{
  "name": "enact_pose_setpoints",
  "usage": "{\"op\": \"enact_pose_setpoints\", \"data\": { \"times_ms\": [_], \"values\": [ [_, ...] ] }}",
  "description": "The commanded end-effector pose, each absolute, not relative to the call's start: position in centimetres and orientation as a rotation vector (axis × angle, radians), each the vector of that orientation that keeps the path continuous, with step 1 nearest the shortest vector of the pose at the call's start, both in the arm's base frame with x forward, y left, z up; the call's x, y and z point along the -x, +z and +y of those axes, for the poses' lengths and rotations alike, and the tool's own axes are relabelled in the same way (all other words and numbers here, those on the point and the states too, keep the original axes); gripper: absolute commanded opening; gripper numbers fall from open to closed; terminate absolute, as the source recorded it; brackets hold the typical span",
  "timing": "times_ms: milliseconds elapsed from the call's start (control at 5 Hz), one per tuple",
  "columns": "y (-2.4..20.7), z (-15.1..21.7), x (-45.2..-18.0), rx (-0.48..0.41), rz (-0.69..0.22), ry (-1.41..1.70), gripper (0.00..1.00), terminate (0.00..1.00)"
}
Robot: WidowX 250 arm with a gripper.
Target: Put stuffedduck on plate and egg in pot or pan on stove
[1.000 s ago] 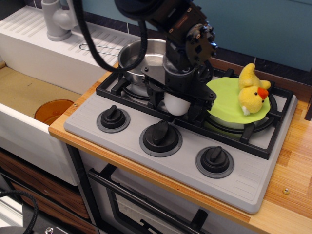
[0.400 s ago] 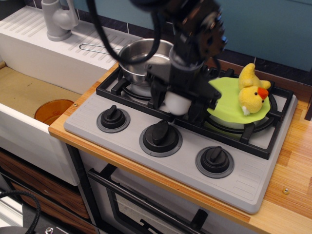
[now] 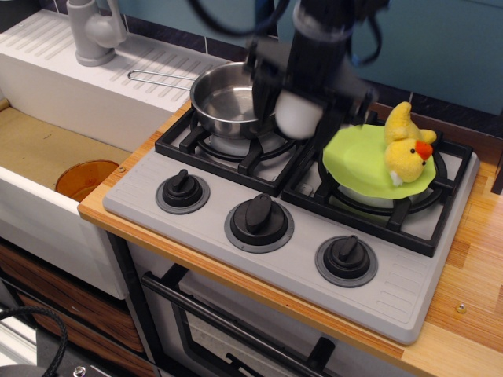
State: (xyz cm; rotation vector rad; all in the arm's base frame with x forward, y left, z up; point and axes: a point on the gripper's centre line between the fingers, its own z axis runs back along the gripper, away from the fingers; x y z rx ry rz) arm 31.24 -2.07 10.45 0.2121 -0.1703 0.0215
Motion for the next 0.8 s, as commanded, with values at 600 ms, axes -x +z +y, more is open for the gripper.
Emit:
{"op": "enact_pose_setpoints", "data": {
  "times_ms": [600],
  "values": [
    [11.4,4.3,-35.7,-0.183,-0.274,-0.042,0.00,0.00]
  ]
}}
